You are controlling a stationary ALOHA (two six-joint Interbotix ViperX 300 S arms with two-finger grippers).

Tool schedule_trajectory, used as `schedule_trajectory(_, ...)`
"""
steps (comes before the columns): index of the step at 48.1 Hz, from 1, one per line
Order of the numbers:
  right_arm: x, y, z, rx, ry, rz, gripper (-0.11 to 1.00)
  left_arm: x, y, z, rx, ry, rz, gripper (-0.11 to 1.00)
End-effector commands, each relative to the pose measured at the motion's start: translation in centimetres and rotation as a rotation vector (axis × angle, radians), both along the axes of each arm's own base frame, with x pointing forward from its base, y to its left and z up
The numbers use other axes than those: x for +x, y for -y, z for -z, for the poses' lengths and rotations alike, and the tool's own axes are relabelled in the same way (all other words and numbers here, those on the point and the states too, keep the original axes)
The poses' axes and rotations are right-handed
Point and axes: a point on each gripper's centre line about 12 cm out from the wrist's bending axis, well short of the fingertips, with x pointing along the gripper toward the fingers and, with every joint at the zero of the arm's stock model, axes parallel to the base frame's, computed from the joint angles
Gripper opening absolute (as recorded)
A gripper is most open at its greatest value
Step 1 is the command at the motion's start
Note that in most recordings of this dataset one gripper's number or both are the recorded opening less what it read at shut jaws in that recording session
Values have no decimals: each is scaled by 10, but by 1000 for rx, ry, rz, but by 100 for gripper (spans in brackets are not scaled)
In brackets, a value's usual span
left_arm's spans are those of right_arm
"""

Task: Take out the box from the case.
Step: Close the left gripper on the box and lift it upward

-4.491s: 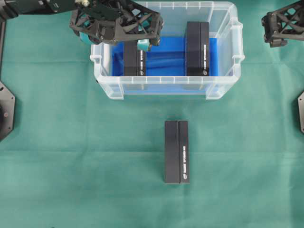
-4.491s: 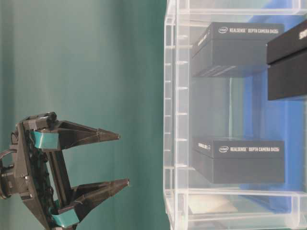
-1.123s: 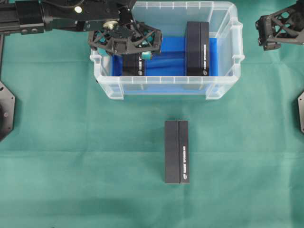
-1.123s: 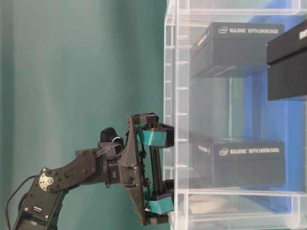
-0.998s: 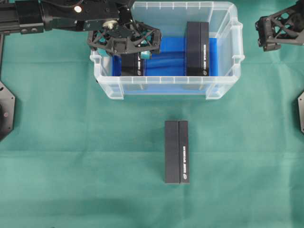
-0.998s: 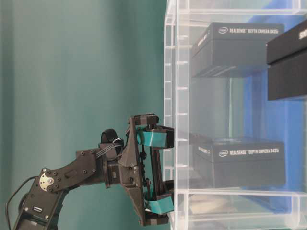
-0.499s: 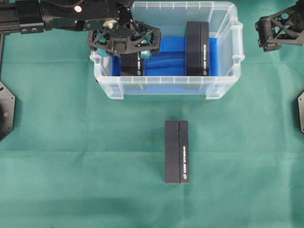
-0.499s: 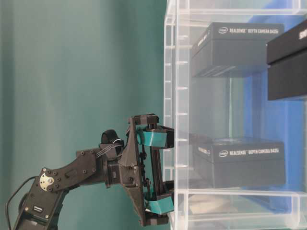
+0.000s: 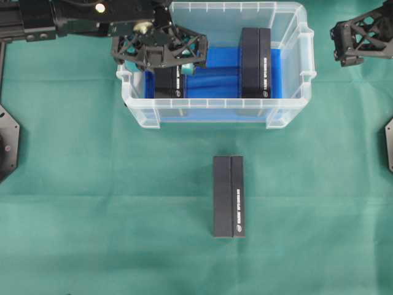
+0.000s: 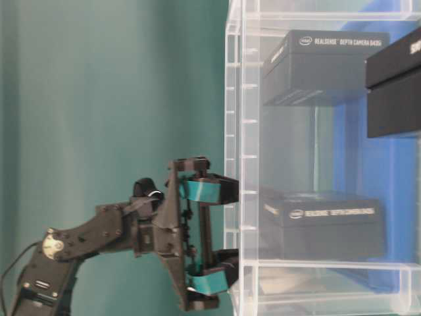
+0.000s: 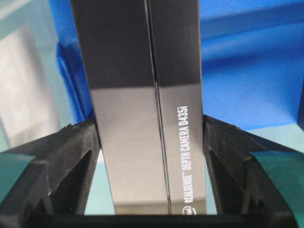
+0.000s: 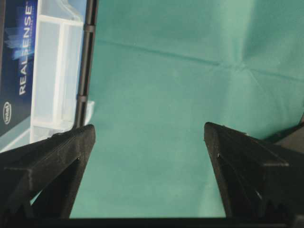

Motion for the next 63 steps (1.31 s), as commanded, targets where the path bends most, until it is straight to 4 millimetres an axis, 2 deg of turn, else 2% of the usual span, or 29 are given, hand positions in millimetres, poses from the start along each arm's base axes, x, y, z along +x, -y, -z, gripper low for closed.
schedule_trajectory(1, 0, 0, -6, -12, 23, -4, 94, 1, 0, -43, 24, 79, 2, 62)
schedule_trajectory(18, 3, 1, -7, -23, 49, -10, 94, 2, 0, -106, 41, 106, 12, 62)
schedule_trajectory(26, 3, 1, -8, -23, 49, -10, 94, -7, 0, -142, 49, 121, 8, 62)
schedule_trajectory(33, 3, 1, -8, -23, 49, -10, 94, -14, 3, -166, 53, 129, 2, 63)
schedule_trajectory(50, 3, 0, -7, -23, 49, -12, 94, -23, 8, -201, 55, 133, -1, 62)
schedule_trajectory(63, 3, 0, -8, -24, 51, -12, 94, -23, 9, -200, 49, 116, 0, 63)
